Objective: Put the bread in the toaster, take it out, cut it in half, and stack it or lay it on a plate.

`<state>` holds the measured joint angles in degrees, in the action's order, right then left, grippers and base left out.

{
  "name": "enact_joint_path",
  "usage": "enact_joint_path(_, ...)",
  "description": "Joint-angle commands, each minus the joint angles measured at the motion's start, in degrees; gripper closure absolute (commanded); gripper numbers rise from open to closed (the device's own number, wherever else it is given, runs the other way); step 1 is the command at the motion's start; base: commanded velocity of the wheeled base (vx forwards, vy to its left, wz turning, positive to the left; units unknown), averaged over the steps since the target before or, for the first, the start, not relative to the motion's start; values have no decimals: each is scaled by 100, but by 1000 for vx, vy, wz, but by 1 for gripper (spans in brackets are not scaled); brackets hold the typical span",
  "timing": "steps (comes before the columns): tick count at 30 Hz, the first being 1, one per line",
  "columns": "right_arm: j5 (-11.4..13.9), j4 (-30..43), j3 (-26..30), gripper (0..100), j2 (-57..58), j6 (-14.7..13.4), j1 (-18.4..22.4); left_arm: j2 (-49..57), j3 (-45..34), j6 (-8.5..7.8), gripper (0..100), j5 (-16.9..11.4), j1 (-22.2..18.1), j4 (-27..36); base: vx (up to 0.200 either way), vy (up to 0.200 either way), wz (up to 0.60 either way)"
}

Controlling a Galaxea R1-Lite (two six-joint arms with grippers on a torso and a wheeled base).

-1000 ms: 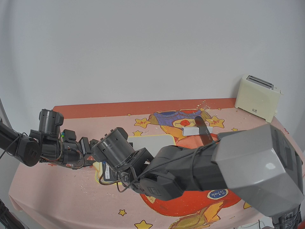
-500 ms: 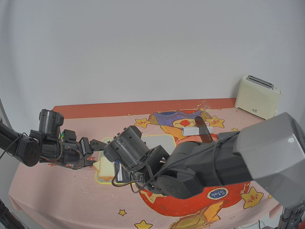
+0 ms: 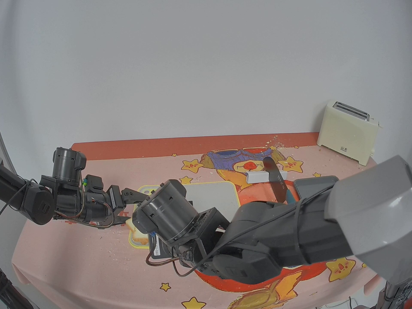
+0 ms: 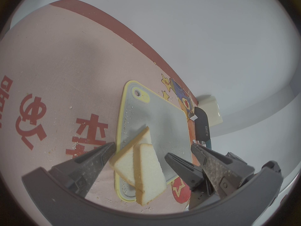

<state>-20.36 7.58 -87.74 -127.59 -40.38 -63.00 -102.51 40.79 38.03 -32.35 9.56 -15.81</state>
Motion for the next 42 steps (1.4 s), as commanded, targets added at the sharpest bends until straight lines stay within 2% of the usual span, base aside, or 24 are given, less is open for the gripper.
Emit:
enact_joint_path(1, -3, -2, -86, 100, -73, 3, -19, -23, 8, 2, 0, 1, 2, -1, 0, 0, 0)
enact_joint_path(8, 6, 6, -332, 100, -232, 3, -54, -23, -1, 2, 0, 1, 11, -1, 0, 0, 0)
enact_joint_path(20, 6, 68, -1211, 100, -803, 3, -81, -15, -1, 2, 0, 1, 11, -1, 0, 0, 0)
enact_joint_path(29, 6, 77, -1650, 100, -935, 12, -72, -15, -1, 2, 0, 1, 11, -1, 0, 0, 0)
enact_joint_path(32, -12, 112, -1589, 100, -882, 3, -10, -23, -1, 2, 0, 1, 11, -1, 0, 0, 0)
enact_joint_path(39, -3, 323, -842, 100, -337, -49, -19, -23, -1, 2, 0, 1, 11, -1, 0, 0, 0)
enact_joint_path(42, -3, 305, -842, 100, -399, -111, -72, -23, -1, 2, 0, 1, 11, 8, 0, 0, 0)
